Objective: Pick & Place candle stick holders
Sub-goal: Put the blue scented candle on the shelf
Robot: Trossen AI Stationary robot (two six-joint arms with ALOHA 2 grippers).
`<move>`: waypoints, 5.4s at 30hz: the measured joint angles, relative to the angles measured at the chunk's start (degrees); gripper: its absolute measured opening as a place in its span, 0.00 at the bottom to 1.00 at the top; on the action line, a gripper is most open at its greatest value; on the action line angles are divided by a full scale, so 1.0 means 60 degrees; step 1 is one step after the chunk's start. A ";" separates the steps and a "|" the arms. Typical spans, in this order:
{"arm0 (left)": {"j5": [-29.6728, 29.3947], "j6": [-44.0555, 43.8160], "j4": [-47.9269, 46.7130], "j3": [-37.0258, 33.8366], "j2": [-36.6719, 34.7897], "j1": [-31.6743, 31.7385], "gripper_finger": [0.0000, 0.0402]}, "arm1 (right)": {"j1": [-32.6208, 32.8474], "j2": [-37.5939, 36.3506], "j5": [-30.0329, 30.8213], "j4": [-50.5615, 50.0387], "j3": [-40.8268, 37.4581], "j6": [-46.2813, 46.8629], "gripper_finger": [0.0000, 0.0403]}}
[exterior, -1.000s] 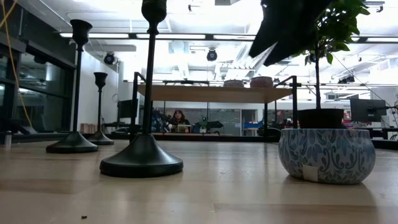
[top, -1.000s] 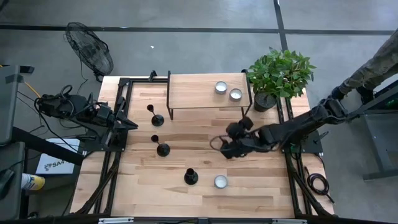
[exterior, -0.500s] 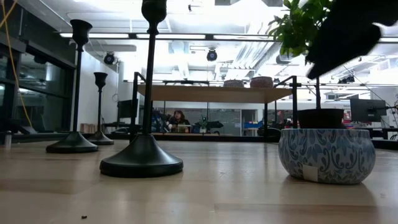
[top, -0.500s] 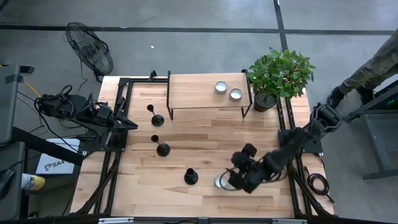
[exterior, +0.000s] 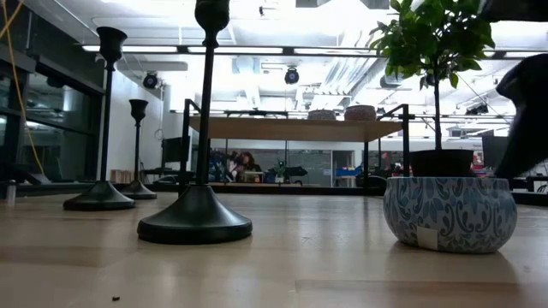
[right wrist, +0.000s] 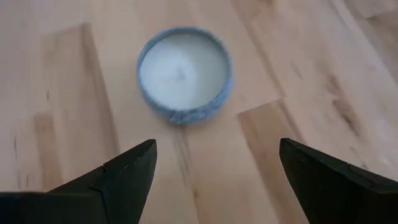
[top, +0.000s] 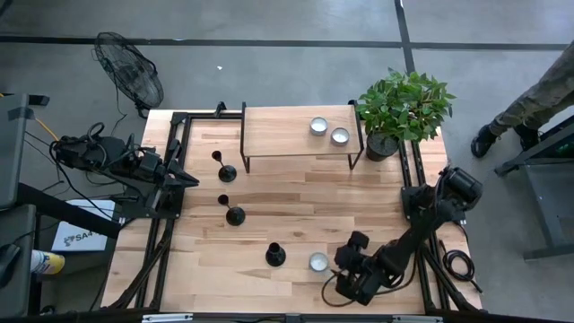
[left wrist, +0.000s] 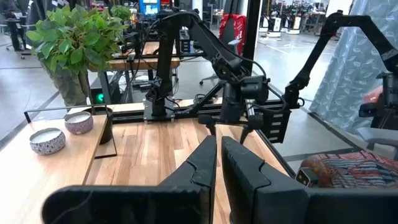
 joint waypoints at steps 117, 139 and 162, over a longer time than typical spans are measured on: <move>0.0000 0.0001 0.0000 0.0000 0.0003 -0.0001 0.06 | -0.1398 0.1291 -0.0807 0.3340 0.0004 -0.2688 0.74; -0.0001 0.0004 0.0002 0.0000 0.0003 -0.0001 0.06 | -0.1938 0.0617 -0.0483 0.3140 0.0018 -0.2062 0.74; 0.0000 0.0000 0.0000 0.0000 0.0003 0.0003 0.06 | -0.3815 -0.0024 0.0970 -0.0314 0.2537 -0.0952 0.74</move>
